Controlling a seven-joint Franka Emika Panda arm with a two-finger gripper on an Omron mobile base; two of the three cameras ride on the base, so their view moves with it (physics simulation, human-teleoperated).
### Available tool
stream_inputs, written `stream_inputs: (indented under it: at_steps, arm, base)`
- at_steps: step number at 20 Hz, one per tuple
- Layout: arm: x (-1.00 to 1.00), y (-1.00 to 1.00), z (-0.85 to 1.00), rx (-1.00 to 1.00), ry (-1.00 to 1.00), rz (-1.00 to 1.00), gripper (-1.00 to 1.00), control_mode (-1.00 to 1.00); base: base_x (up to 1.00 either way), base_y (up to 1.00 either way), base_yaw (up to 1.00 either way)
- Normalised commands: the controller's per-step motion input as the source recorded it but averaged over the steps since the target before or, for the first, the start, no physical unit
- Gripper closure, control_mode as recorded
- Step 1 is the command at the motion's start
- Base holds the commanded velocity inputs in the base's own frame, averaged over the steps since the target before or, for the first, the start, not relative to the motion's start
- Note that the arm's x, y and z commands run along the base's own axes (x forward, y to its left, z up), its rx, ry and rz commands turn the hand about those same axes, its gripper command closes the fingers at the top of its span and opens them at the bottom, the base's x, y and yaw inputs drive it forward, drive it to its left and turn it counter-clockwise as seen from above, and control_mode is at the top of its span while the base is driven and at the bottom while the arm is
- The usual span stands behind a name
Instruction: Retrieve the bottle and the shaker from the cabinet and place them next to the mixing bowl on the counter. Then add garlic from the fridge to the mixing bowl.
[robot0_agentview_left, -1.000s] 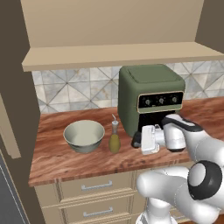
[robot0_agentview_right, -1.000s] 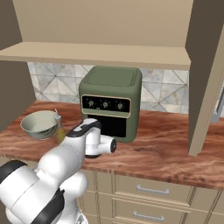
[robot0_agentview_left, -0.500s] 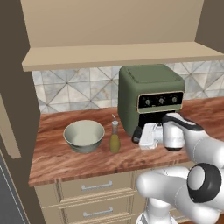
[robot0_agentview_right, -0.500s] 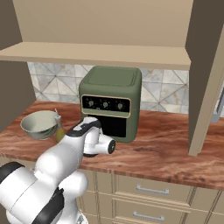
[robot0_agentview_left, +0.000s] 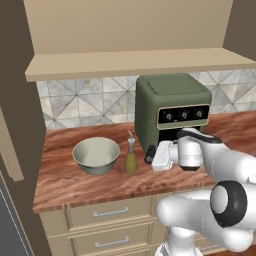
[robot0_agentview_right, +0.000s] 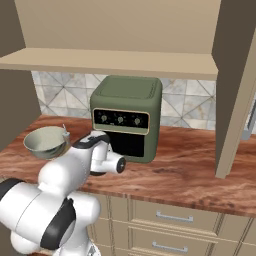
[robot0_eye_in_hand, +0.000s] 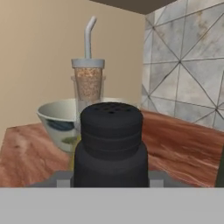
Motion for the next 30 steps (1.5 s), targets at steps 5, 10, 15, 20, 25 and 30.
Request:
stream_inputs:
  at_steps: [5,10,15,20,25,30]
  arm:
    - [0.0,0.07,-0.29,0.0,0.0,0.0,1.0,-1.0]
    - [0.0,0.12,-0.31,0.0,0.0,0.0,1.0,-1.0]
    - [0.0,0.0,-0.38,0.0,0.0,0.0,1.0,-1.0]
    - [0.0,0.0,-0.13,0.0,0.0,0.0,1.0,-1.0]
    - [0.0,0.0,0.0,0.0,0.0,0.0,1.0,-1.0]
    - [0.15,0.0,0.0,0.0,0.0,0.0,1.0,-1.0]
  base:
    - [0.0,0.0,0.0]
    - [0.0,0.0,0.0]
    - [0.0,0.0,0.0]
    - [0.0,0.0,0.0]
    - [0.0,0.0,0.0]
    - [0.0,0.0,0.0]
